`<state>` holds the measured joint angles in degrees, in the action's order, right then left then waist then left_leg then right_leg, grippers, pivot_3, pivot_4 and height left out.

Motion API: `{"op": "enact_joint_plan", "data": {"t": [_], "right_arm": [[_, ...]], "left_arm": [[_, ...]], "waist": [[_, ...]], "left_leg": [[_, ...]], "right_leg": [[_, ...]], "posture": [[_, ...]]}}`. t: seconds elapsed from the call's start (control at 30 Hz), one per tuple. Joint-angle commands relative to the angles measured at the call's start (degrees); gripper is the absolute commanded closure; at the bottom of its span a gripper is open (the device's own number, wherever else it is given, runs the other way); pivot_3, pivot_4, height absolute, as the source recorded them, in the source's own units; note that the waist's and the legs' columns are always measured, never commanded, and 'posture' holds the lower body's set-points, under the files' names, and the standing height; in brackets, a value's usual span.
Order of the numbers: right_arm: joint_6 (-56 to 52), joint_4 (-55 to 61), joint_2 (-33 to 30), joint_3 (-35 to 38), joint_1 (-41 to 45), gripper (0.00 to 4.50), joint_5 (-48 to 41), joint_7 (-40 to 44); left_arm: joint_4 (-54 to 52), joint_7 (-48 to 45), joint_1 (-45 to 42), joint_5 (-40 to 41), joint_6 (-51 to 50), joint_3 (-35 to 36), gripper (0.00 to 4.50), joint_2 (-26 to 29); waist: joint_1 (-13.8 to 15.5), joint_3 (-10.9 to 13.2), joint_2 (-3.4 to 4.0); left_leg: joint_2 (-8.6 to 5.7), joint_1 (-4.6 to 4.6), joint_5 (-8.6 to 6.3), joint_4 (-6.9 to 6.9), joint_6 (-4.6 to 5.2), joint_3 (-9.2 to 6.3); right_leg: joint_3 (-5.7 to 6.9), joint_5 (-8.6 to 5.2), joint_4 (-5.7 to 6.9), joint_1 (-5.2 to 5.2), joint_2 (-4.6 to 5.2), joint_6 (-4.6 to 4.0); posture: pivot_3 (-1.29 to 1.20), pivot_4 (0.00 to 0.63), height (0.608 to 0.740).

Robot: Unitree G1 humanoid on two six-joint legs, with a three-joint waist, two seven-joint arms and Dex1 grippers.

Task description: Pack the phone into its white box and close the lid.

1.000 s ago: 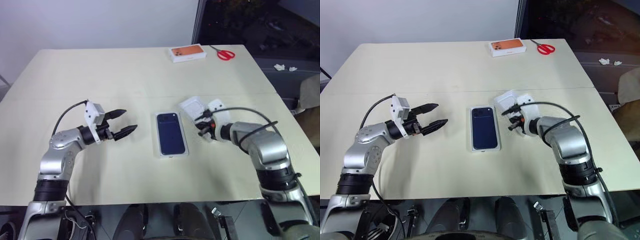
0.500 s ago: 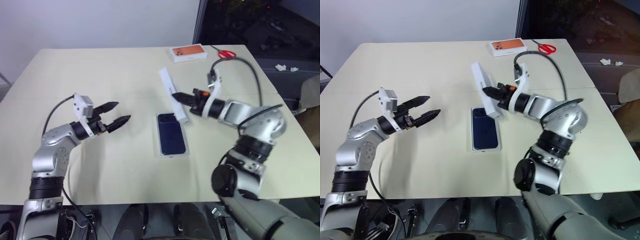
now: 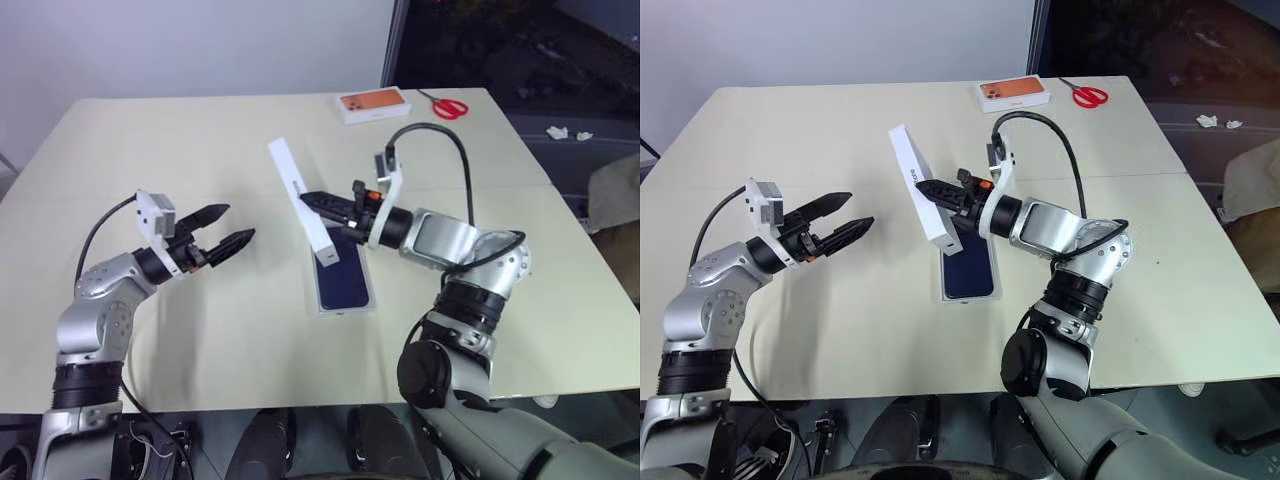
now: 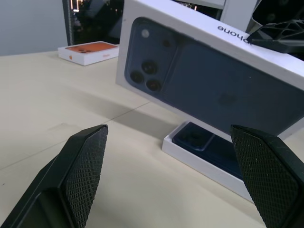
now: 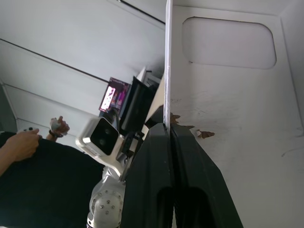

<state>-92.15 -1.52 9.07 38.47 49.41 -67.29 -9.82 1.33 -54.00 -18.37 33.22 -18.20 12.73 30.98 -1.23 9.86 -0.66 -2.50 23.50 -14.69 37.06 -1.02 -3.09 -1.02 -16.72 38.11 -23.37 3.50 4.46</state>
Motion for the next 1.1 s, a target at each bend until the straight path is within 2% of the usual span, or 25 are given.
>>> {"op": "enact_joint_plan", "data": {"t": [0.03,0.3,0.47,0.63,0.77,0.97,1.1], "right_arm": [[-0.35,-0.48,8.08,-0.89,-7.51,4.47,-5.85,-3.94],[2.35,-0.88,5.04,-4.63,-10.04,4.47,-14.99,-10.99],[8.26,-1.08,2.25,-12.11,-13.99,4.47,-24.07,-15.33],[15.65,-1.05,-1.09,-20.09,-17.28,4.47,-33.64,-19.51],[23.43,-0.35,-1.71,-24.29,-16.12,4.47,-39.0,-23.09],[32.36,-0.28,-2.15,-27.47,-13.28,4.47,-41.01,-24.19],[33.96,-0.24,-4.22,-30.02,-15.79,4.47,-40.61,-24.11]], "left_arm": [[-2.3,0.52,0.2,0.82,0.35,0.51,0.18,-0.43],[-1.82,0.66,0.04,0.62,0.19,0.05,0.18,-0.87],[-1.27,0.43,-0.33,0.43,0.12,-0.41,0.18,-1.14],[-1.66,0.71,-0.16,1.1,-0.8,-0.38,0.18,-1.68],[-1.89,0.8,0.12,0.52,-0.61,-0.38,0.18,-1.72],[-2.23,0.93,0.37,0.45,-0.49,-0.33,0.18,-1.77],[-2.83,0.92,1.06,0.61,-0.75,-0.38,0.18,-1.72]], "waist": [[0.0,0.0,0.0],[-0.11,0.0,0.0],[-0.04,0.01,0.06],[-1.31,-0.02,0.01],[-1.56,-0.02,0.01],[-1.36,-0.02,0.02],[-1.28,-0.02,0.01]], "left_leg": [[0.0,0.0,0.0,0.0,0.0,0.0],[0.01,0.0,0.0,0.0,0.01,0.01],[0.02,0.0,-0.01,0.04,0.04,0.08],[0.14,-0.08,-0.01,0.01,0.05,0.08],[0.2,-0.06,-0.01,0.0,0.05,0.1],[0.22,-0.06,-0.01,0.01,0.05,0.09],[0.22,-0.04,-0.01,0.01,0.05,0.09]], "right_leg": [[0.0,0.0,0.0,0.0,0.0,0.0],[0.0,0.0,0.0,0.01,-0.04,0.0],[-0.03,0.0,-0.05,0.09,-0.01,0.0],[-0.04,0.0,-0.03,0.12,-0.15,0.01],[-0.07,0.0,-0.04,0.08,-0.21,0.01],[-0.06,0.0,-0.05,0.08,-0.24,0.01],[-0.06,0.0,-0.08,0.09,-0.21,0.01]], "posture": [[0.0,0.15,0.74],[0.0,0.15,0.74],[0.0,0.15,0.74],[0.0,0.15,0.74],[0.0,0.15,0.74],[0.0,0.15,0.74],[0.0,0.15,0.74]]}}
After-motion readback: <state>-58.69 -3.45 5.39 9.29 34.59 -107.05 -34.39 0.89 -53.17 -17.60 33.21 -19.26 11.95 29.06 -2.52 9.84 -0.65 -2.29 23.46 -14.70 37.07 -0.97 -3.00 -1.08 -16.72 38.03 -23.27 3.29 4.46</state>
